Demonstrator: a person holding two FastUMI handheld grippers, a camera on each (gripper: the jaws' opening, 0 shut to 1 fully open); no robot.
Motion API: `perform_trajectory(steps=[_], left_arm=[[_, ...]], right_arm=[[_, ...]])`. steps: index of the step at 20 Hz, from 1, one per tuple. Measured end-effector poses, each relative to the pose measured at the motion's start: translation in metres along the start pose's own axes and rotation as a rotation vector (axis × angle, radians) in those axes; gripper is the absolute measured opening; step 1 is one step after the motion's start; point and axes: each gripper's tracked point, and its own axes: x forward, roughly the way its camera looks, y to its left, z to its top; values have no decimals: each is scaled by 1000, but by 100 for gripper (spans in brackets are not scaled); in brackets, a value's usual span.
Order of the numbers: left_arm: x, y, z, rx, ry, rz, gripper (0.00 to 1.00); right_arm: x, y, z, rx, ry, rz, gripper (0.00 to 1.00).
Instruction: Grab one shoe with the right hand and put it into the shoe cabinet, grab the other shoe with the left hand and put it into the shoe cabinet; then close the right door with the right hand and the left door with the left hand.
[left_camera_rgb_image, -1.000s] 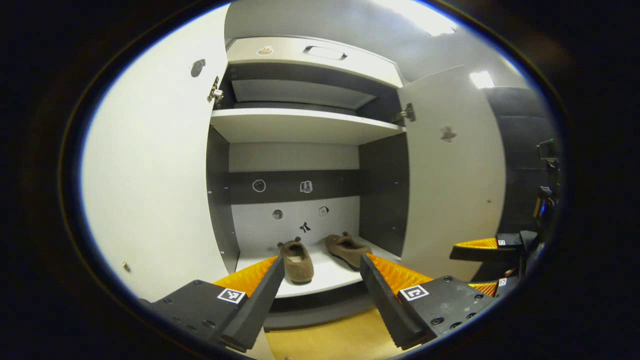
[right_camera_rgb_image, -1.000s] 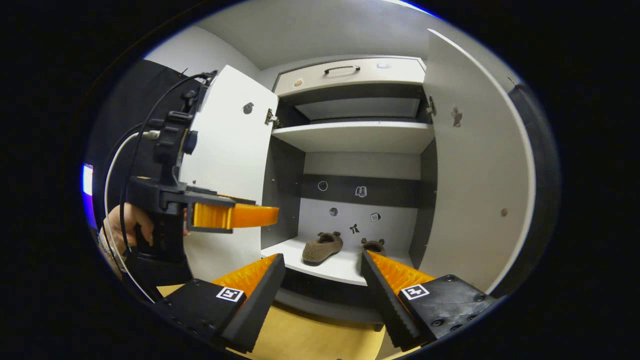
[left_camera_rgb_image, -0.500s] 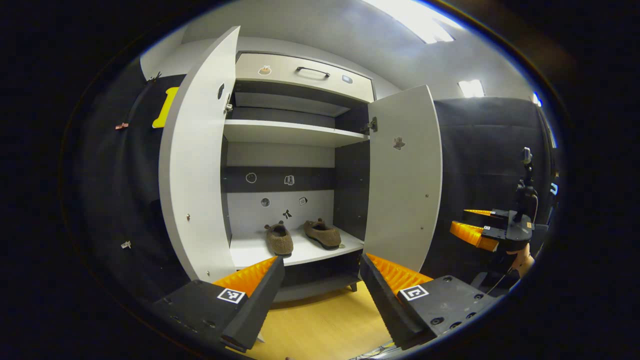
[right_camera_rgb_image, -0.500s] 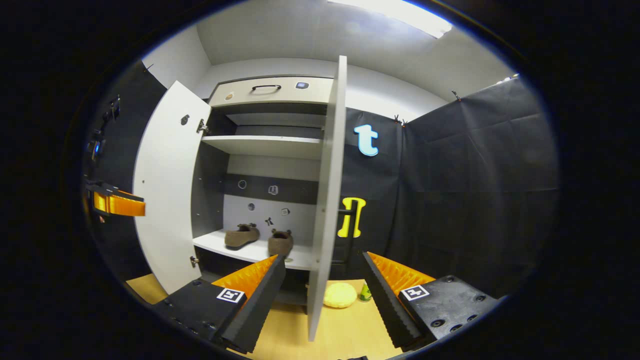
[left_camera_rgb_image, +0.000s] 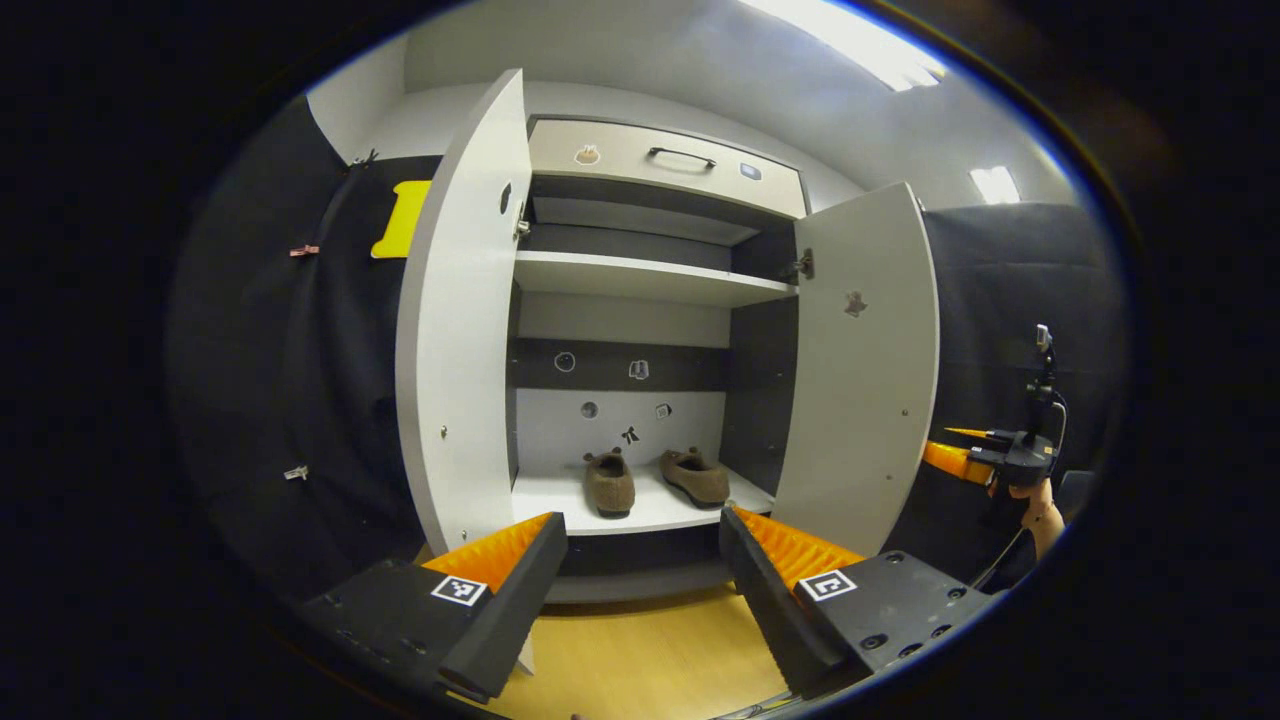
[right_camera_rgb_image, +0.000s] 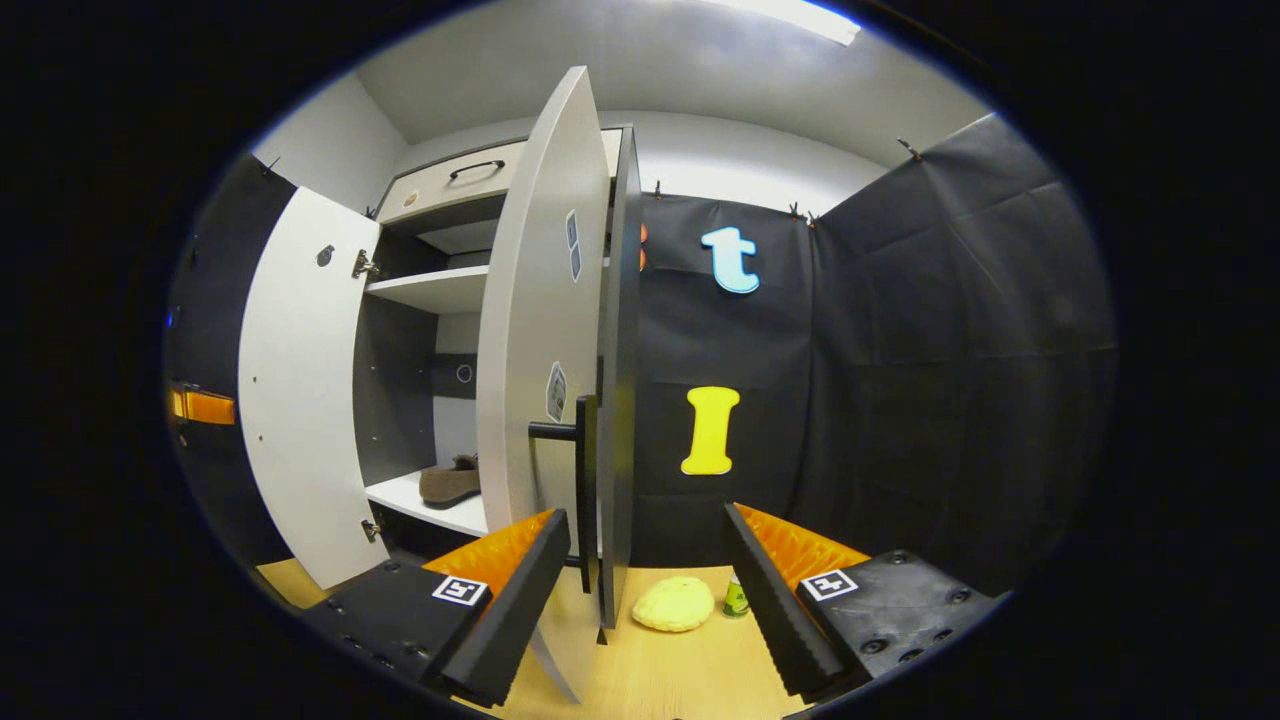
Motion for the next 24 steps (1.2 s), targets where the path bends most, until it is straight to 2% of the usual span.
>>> perform_trajectory(steps=[3, 6, 10, 13, 17, 21, 24], left_arm=[[0, 1, 0, 2, 3, 70, 97], [-1, 1, -2, 19, 11, 132, 98], [1, -11, -8, 9, 19, 158, 97], [2, -12, -13, -15, 21, 160, 97], [-5, 10, -11, -8, 17, 202, 97], [-14, 33, -7, -4, 9, 214, 97], [-22, 55, -5, 1, 9, 230, 97]], right_arm=[[8, 14, -10, 34, 18, 127, 97], [13, 24, -13, 41, 18, 215, 96], [18, 51, -15, 82, 37, 341, 95], [31, 74, -17, 46, 30, 384, 95], [43, 108, -17, 39, 32, 447, 95], [63, 152, -18, 1, 19, 456, 95], [84, 184, -20, -30, 10, 434, 96]])
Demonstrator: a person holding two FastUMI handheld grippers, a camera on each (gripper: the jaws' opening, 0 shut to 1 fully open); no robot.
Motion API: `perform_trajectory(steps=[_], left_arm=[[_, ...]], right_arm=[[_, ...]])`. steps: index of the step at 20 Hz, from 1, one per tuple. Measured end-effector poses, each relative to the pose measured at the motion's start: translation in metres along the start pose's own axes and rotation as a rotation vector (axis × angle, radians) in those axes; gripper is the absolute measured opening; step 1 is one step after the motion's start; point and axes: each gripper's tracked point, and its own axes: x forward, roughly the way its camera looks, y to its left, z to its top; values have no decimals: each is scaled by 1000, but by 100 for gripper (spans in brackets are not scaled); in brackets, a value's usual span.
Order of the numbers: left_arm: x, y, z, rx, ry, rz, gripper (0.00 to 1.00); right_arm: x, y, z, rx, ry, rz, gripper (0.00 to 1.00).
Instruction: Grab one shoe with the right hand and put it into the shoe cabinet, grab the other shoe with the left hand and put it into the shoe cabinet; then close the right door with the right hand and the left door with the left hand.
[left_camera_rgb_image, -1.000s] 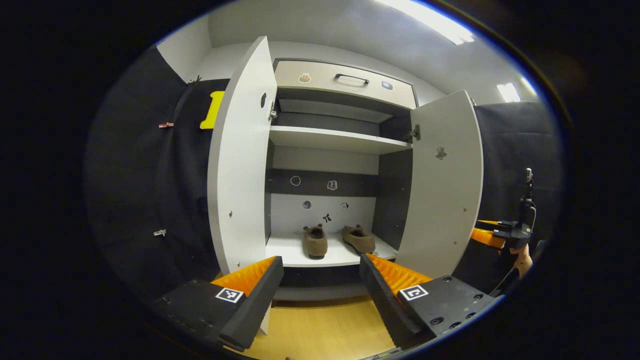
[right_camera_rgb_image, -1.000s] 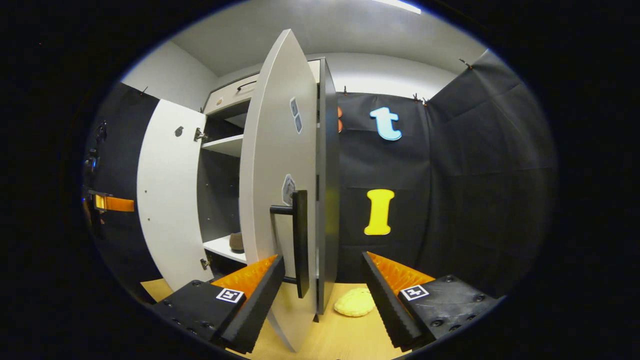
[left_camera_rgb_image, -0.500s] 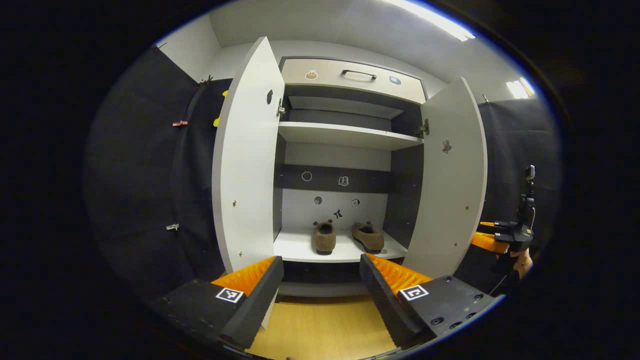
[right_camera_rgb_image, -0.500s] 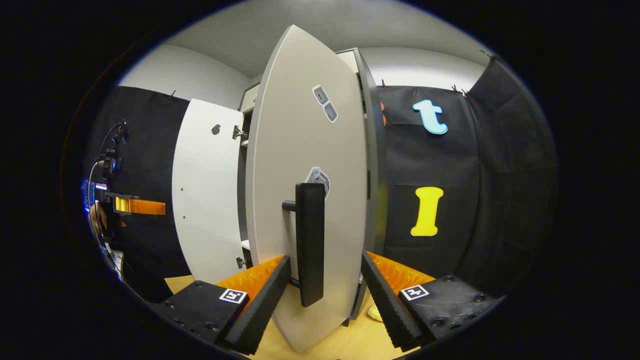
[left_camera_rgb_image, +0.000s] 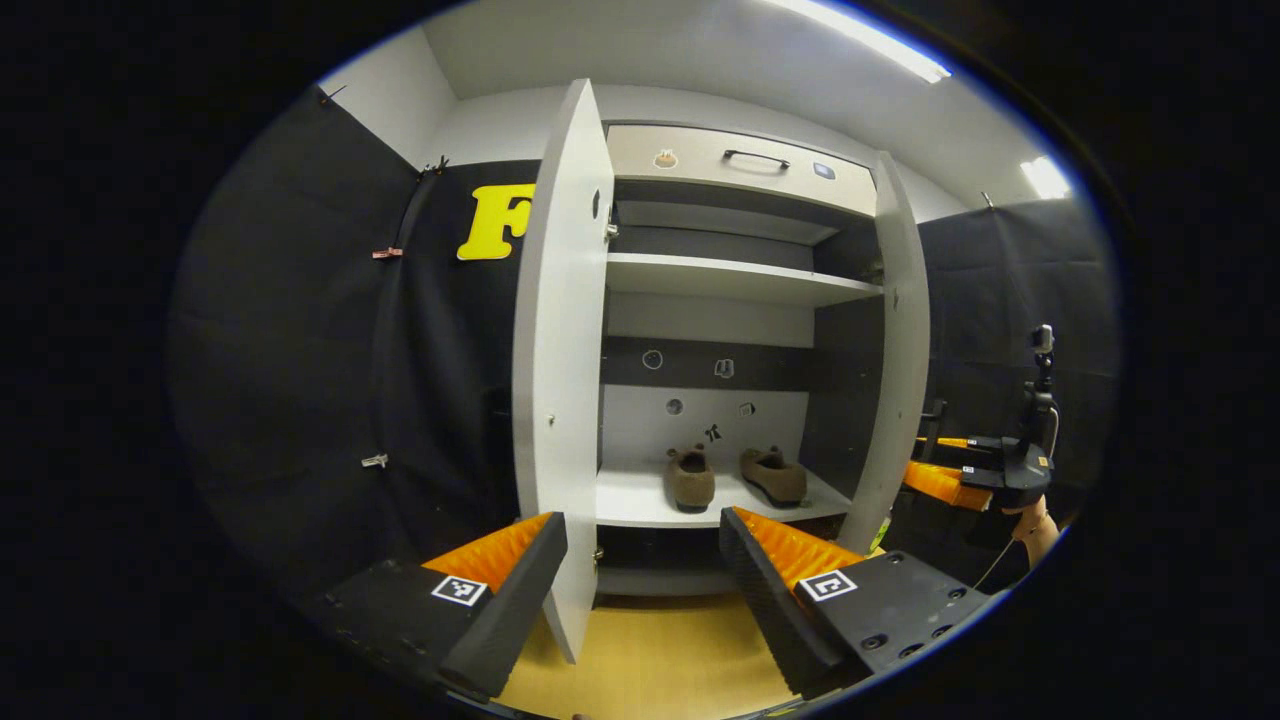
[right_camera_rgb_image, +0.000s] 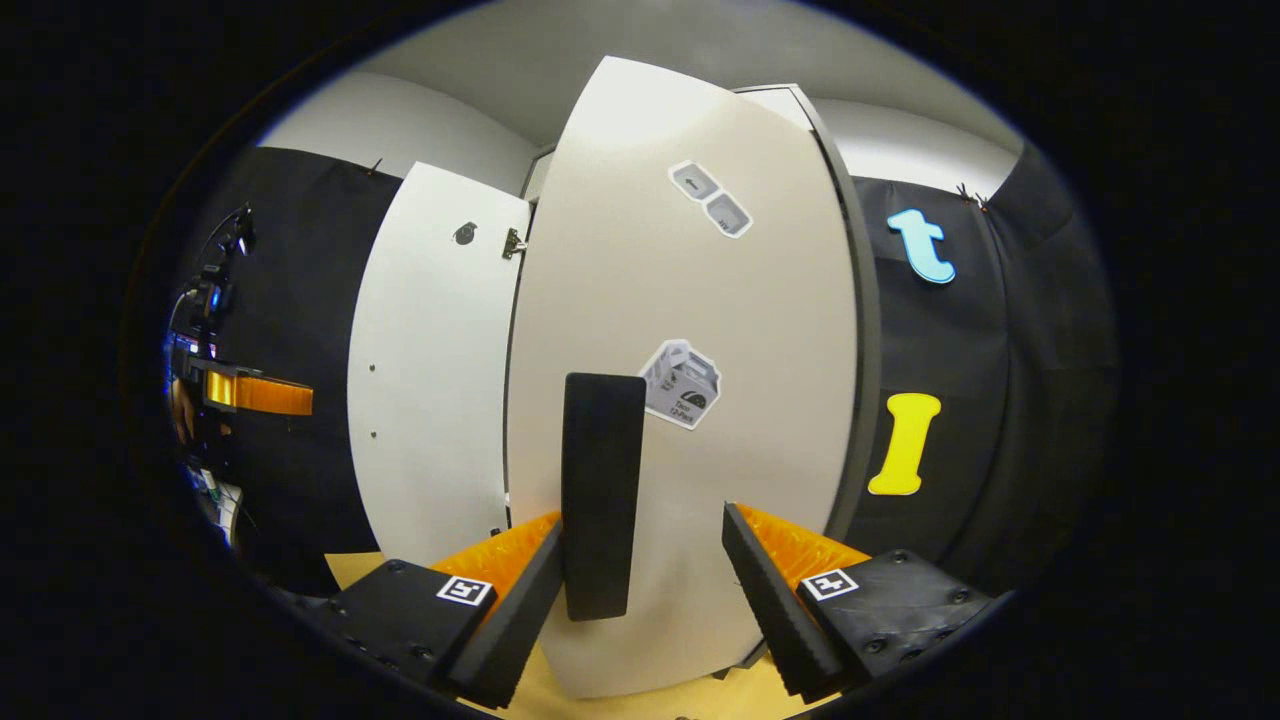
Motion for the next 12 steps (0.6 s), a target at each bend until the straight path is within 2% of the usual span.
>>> perform_trajectory(steps=[4, 8, 12], left_arm=[[-6, 35, -1, 7, -1, 24, 98], [-9, 70, -1, -5, -6, 47, 97], [7, 103, -3, -35, -15, 33, 98]], right_arm=[[43, 19, -1, -58, 9, -61, 96], [71, 21, -3, -46, 6, -144, 96], [94, 20, -5, -66, 5, -217, 96]])
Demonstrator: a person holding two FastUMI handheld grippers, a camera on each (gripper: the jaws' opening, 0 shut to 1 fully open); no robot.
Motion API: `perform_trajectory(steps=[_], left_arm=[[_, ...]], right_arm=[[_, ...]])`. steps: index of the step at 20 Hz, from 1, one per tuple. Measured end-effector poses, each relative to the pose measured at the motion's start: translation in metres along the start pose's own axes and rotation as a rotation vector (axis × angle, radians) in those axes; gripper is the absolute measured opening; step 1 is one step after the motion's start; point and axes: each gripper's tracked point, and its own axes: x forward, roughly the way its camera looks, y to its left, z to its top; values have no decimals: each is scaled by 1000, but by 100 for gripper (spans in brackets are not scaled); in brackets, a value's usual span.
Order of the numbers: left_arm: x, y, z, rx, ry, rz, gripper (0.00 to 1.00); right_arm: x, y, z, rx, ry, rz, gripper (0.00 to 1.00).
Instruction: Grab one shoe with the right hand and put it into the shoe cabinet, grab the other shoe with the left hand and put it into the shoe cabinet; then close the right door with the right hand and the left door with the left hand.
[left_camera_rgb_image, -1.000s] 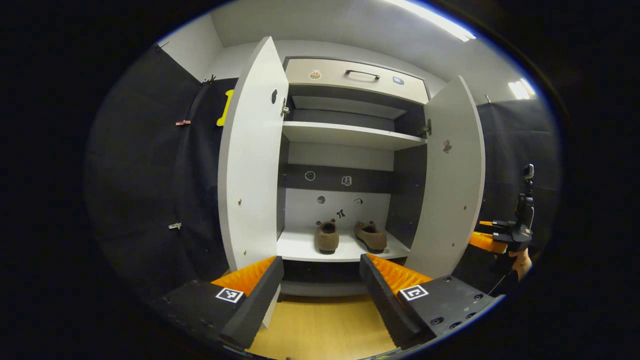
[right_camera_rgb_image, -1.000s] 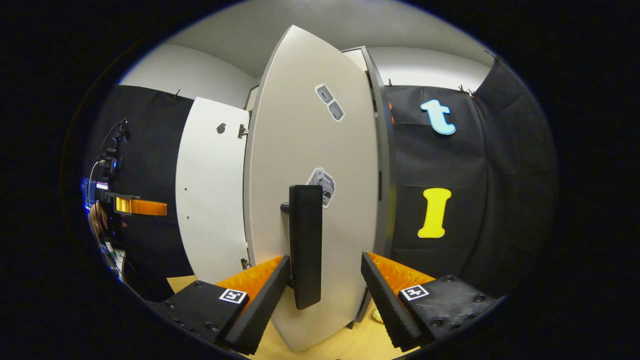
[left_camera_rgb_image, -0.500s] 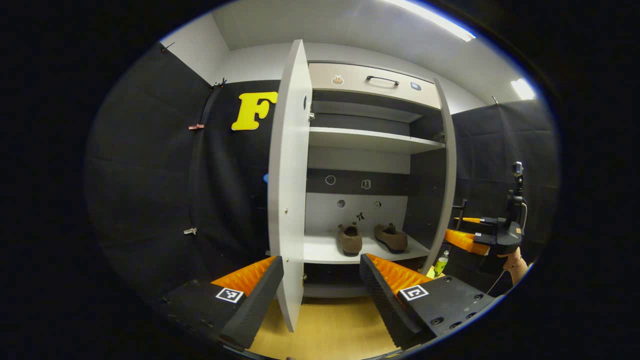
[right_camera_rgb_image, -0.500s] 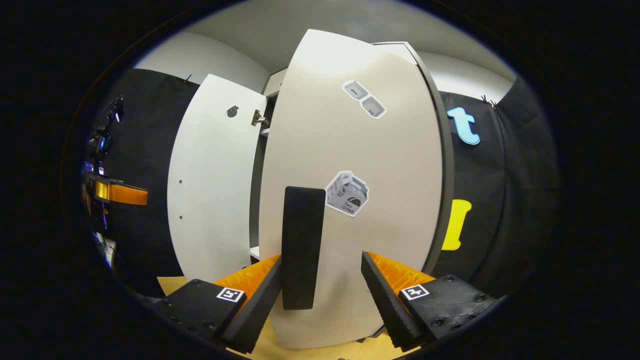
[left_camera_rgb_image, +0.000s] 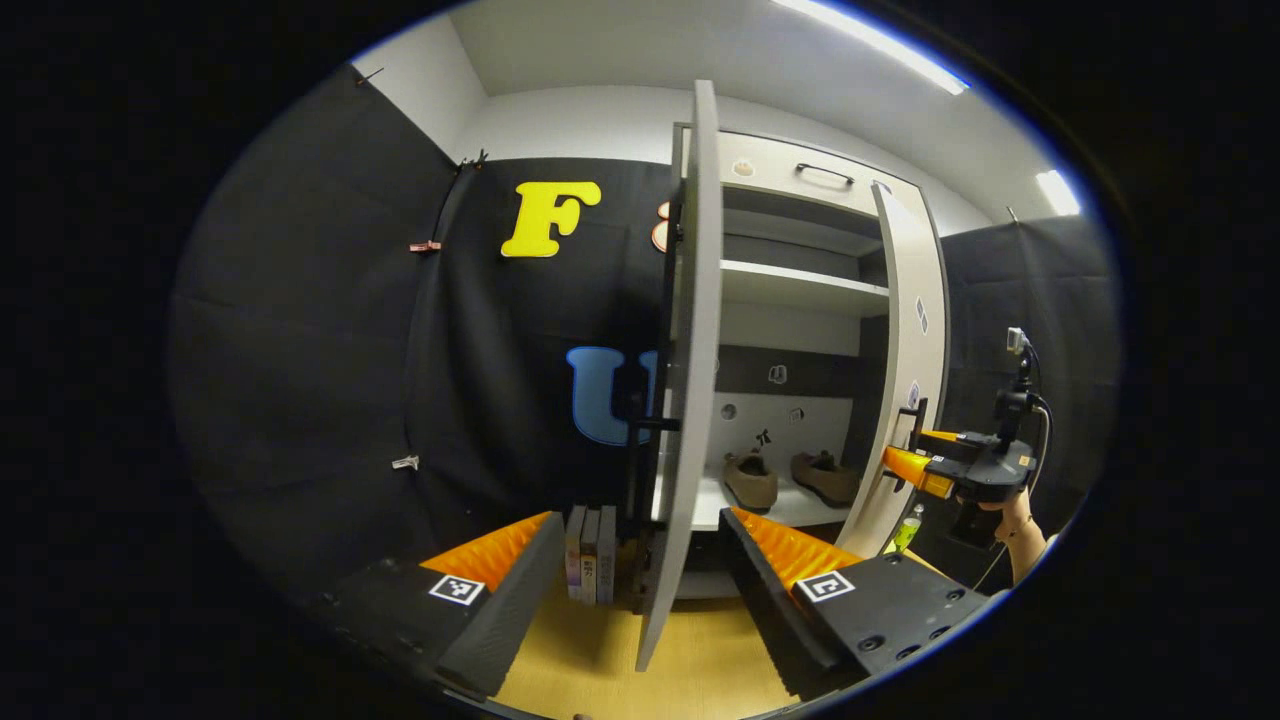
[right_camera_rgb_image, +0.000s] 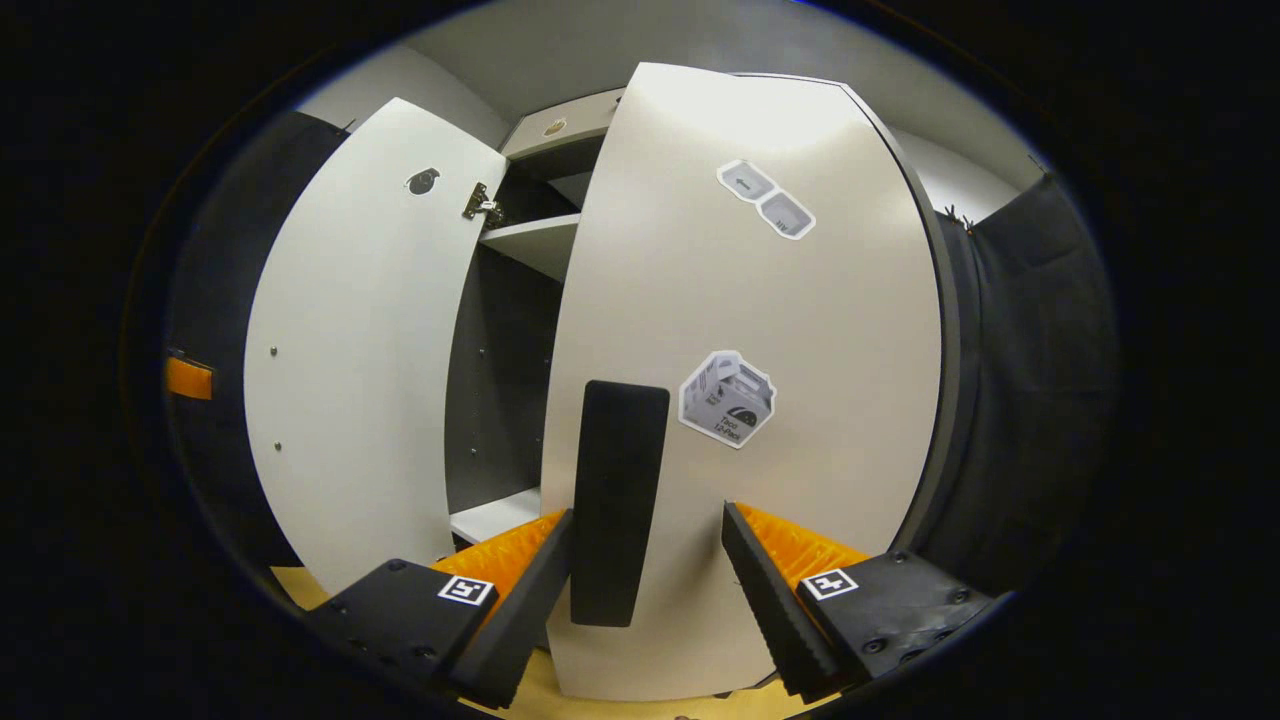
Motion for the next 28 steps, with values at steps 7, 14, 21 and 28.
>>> perform_trajectory(steps=[7, 14, 21, 28], left_arm=[[35, 14, -5, 5, 20, -80, 95], [55, 16, -5, 25, 14, -150, 95], [58, 14, -7, 33, 7, -156, 94], [57, 5, -9, 4, 3, -129, 94]], right_arm=[[14, 7, -3, -32, 15, -78, 96], [-52, 13, 15, -52, -18, -78, 98], [-90, 1, 14, -62, 2, -96, 98], [-100, -18, 10, -35, 10, -95, 98]])
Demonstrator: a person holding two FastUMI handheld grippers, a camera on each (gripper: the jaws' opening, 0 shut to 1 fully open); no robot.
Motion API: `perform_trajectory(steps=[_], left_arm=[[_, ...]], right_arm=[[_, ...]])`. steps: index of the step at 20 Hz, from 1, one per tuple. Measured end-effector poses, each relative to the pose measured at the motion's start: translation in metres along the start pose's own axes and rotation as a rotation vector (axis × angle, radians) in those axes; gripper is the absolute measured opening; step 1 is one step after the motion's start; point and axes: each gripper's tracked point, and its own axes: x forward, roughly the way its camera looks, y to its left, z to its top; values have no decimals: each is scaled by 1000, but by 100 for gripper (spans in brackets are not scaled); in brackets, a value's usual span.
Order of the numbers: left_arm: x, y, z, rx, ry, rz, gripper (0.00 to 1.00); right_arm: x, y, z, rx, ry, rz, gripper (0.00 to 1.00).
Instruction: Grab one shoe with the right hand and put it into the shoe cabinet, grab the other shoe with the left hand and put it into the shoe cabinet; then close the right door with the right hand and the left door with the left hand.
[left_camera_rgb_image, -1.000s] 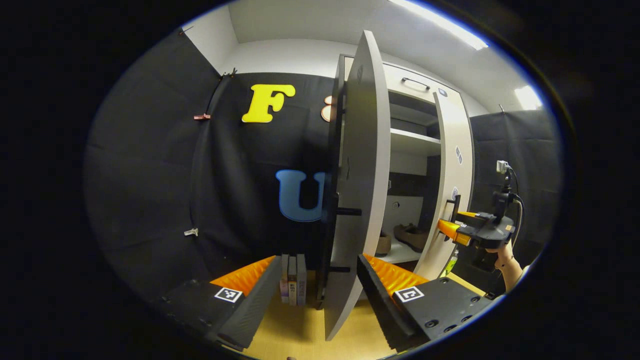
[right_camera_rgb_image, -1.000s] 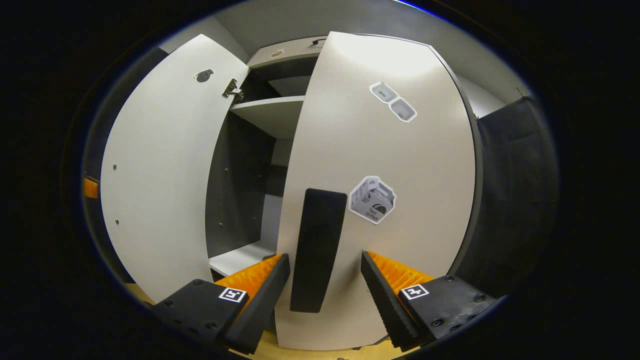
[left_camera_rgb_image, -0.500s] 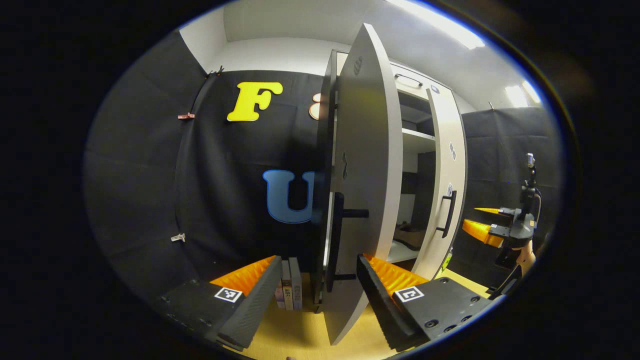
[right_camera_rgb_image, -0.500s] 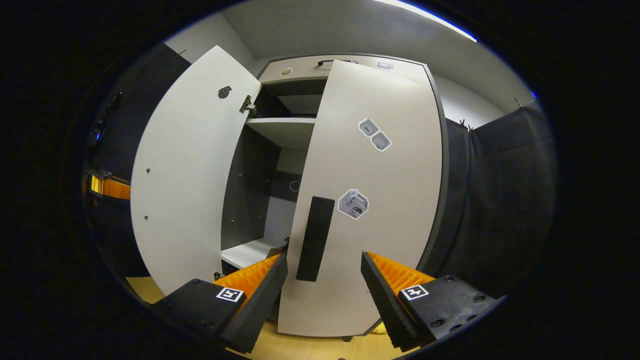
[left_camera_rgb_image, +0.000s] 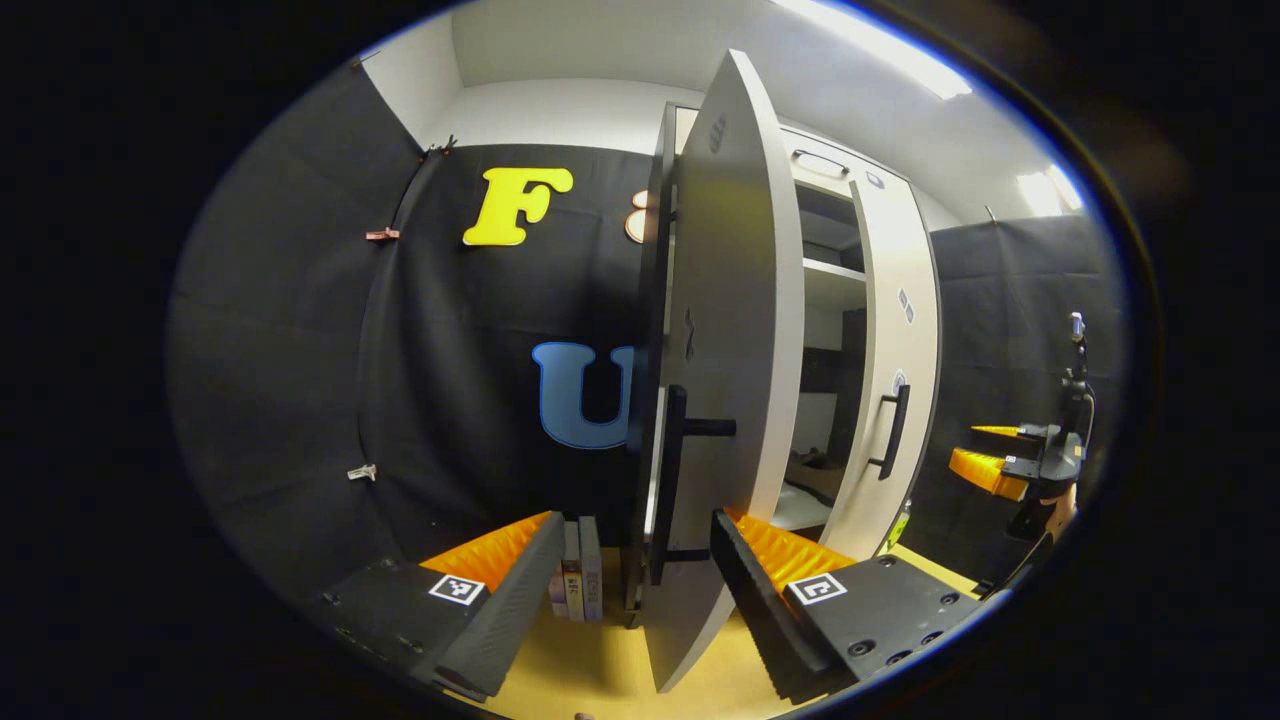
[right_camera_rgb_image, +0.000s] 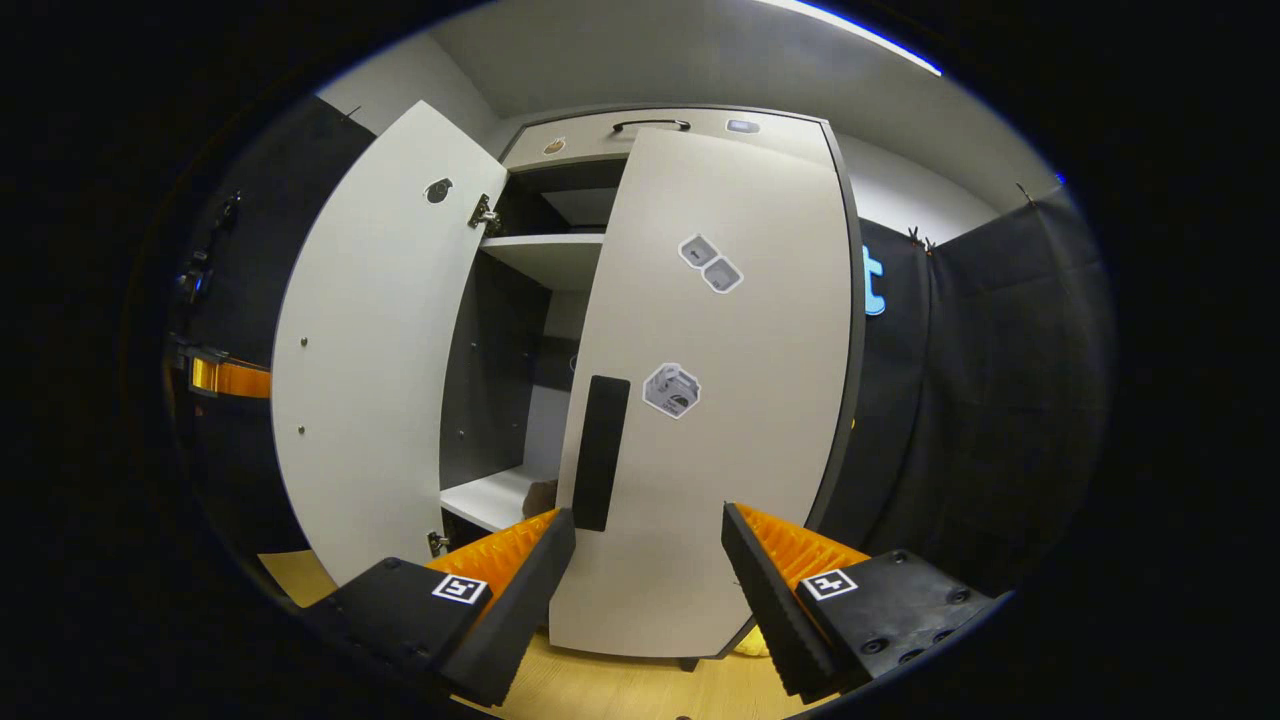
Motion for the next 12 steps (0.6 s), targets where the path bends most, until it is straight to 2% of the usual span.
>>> perform_trajectory(steps=[12], left_arm=[[11, -54, -5, -28, -2, -55, 94]], right_arm=[[3, -36, -6, 25, -3, 15, 98]])
